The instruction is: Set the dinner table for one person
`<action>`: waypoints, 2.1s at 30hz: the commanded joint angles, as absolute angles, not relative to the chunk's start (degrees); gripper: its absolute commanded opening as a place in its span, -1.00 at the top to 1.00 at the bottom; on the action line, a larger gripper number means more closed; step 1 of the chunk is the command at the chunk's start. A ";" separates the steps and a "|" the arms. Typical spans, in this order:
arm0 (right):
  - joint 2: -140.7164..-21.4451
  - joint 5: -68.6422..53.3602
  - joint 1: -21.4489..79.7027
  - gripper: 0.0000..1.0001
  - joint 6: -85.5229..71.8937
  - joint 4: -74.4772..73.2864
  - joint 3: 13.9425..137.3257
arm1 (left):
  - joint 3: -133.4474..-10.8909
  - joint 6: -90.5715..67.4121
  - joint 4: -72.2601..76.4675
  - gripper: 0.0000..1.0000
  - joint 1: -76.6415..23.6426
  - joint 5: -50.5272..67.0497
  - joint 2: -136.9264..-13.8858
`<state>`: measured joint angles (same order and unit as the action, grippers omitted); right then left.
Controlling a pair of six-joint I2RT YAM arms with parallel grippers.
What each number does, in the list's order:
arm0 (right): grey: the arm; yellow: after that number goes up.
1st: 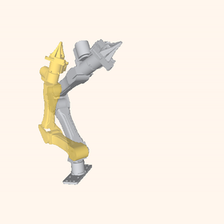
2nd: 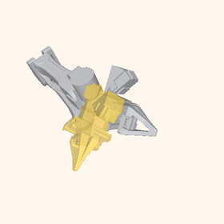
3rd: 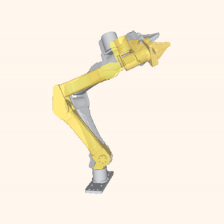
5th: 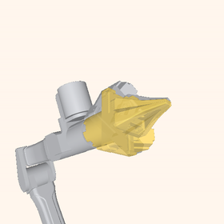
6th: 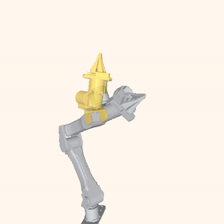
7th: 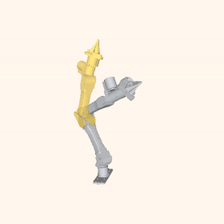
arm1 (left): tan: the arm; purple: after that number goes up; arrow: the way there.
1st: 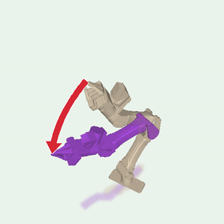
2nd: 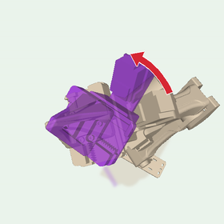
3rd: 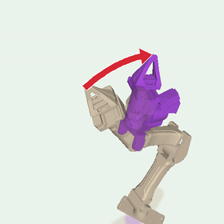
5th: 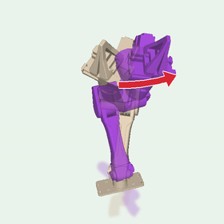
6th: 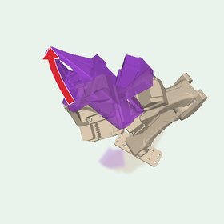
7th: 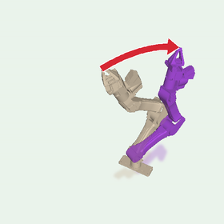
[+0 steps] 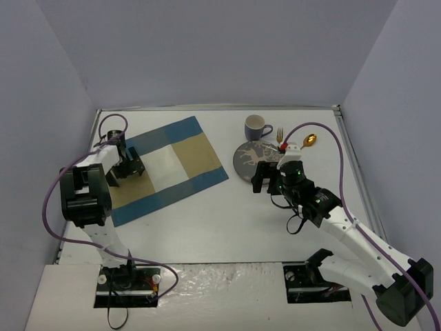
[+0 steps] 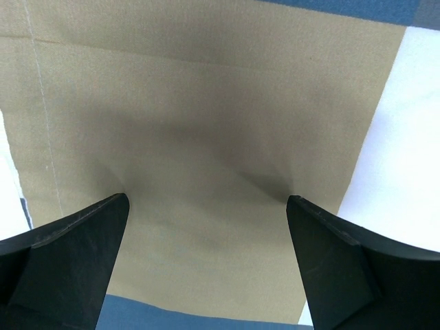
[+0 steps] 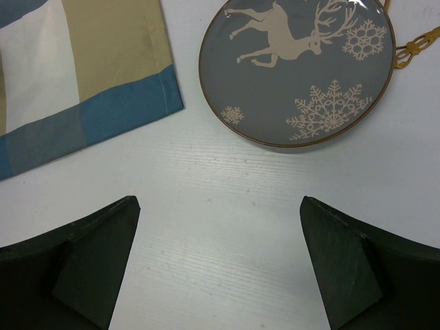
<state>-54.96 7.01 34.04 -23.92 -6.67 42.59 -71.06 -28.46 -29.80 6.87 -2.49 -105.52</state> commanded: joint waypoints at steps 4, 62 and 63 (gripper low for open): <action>-54.14 9.55 33.66 -1.00 -24.17 -3.69 44.40 | -77.43 -26.06 -30.65 -0.94 4.84 4.90 -89.67; -114.28 -26.24 1.51 0.11 -59.29 79.75 19.72 | -53.35 -17.40 -26.42 -0.94 0.97 13.83 -56.36; -114.41 -26.19 1.35 0.30 -59.21 79.80 19.46 | -53.35 -17.40 -26.37 -0.94 0.97 13.89 -56.51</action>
